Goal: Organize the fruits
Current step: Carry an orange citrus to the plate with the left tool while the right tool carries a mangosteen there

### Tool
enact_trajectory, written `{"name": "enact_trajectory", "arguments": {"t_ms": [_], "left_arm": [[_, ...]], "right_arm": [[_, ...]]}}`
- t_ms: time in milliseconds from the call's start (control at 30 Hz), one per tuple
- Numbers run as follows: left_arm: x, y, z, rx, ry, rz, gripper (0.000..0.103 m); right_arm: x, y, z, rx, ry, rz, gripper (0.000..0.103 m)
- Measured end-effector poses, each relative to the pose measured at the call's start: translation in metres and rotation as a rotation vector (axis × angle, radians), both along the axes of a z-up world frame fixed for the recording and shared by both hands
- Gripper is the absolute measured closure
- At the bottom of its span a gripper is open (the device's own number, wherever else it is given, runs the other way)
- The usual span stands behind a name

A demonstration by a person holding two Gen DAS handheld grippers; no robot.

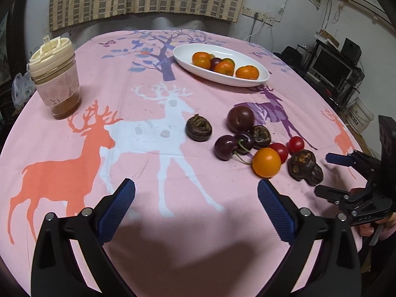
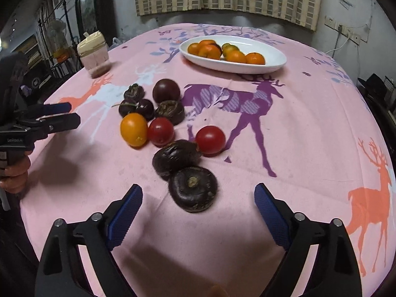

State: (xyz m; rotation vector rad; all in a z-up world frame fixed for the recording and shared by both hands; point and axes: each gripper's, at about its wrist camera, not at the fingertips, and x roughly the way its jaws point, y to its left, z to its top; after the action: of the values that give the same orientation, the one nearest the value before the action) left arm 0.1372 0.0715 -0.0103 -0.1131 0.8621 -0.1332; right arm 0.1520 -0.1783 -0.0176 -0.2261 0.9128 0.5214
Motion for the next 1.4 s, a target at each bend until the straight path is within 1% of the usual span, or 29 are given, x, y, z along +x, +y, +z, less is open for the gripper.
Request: {"name": "enact_trajectory", "arguments": {"t_ms": [100,167,233,267,300,333,367,400,433,467,533,600,633,667,767,833,900,933,1000,1100,1167,1267,1333,1400], "left_arm": [[-0.002,-0.003,0.000,0.001,-0.005,-0.011,0.006],[-0.003,-0.004,-0.002,-0.002,0.000,-0.019,0.006],[-0.002,-0.005,-0.004,-0.007,0.009,-0.026,0.006],[-0.002,-0.007,-0.004,-0.009,0.015,-0.033,0.006],[-0.001,-0.008,-0.005,-0.012,0.019,-0.041,0.006],[0.001,-0.010,-0.005,-0.018,0.027,-0.056,0.006],[0.002,-0.013,-0.006,-0.022,0.033,-0.068,0.007],[0.003,-0.017,-0.007,-0.029,0.041,-0.083,0.010],[0.006,-0.022,-0.007,-0.037,0.054,-0.106,0.021],[0.008,-0.028,-0.008,-0.043,0.070,-0.128,0.029],[0.014,-0.039,-0.010,-0.057,0.090,-0.161,0.035],[0.020,-0.053,-0.012,-0.053,0.109,-0.187,0.036],[0.023,-0.060,-0.012,-0.048,0.115,-0.197,0.037],[0.026,-0.066,-0.011,-0.038,0.112,-0.207,0.038],[0.035,-0.078,-0.009,-0.006,0.097,-0.208,0.043],[0.042,-0.083,-0.011,-0.007,0.113,-0.211,0.047],[0.050,-0.089,-0.014,0.004,0.134,-0.217,0.049],[0.052,-0.091,-0.015,0.015,0.136,-0.218,0.053],[0.056,-0.096,-0.017,0.039,0.138,-0.221,0.054],[0.058,-0.100,-0.019,0.066,0.137,-0.223,0.059],[0.057,-0.100,-0.019,0.080,0.143,-0.225,0.065],[0.051,-0.092,-0.013,0.059,0.155,-0.244,0.065],[0.046,-0.083,-0.001,0.050,0.140,-0.267,0.065],[0.049,-0.073,0.012,0.039,0.120,-0.267,0.065]], "right_arm": [[0.000,0.007,-0.006,-0.021,0.011,0.020,0.017],[0.001,0.010,-0.008,-0.029,0.019,0.033,0.023],[0.004,0.011,-0.010,-0.025,0.030,0.045,0.033],[0.006,0.010,-0.011,-0.019,0.039,0.048,0.035],[0.008,0.009,-0.011,-0.016,0.037,0.045,0.041],[0.009,0.007,-0.010,-0.022,0.031,0.037,0.053],[0.011,0.006,-0.009,-0.018,0.031,0.036,0.057],[0.012,0.003,-0.008,0.009,0.045,0.041,0.061],[0.014,-0.002,-0.006,0.041,0.061,0.026,0.061],[0.016,-0.007,-0.005,0.072,0.067,0.011,0.061],[0.019,-0.021,-0.003,0.147,0.062,-0.020,0.061],[0.023,-0.034,-0.002,0.224,0.080,-0.051,0.061],[0.025,-0.045,-0.001,0.306,0.093,-0.070,0.061],[0.026,-0.052,-0.001,0.353,0.098,-0.083,0.061],[0.027,-0.064,0.001,0.434,0.091,-0.114,0.061],[0.028,-0.068,0.001,0.470,0.097,-0.113,0.061],[0.029,-0.070,0.000,0.492,0.107,-0.109,0.061],[0.030,-0.071,0.000,0.501,0.110,-0.107,0.061],[0.030,-0.072,0.000,0.519,0.112,-0.105,0.061],[0.029,-0.073,0.001,0.526,0.110,-0.103,0.061],[0.028,-0.073,0.001,0.525,0.107,-0.100,0.061],[0.028,-0.068,0.004,0.497,0.106,-0.087,0.061],[0.031,-0.065,0.011,0.487,0.112,-0.064,0.061],[0.038,-0.061,0.021,0.484,0.103,-0.044,0.061]]}}
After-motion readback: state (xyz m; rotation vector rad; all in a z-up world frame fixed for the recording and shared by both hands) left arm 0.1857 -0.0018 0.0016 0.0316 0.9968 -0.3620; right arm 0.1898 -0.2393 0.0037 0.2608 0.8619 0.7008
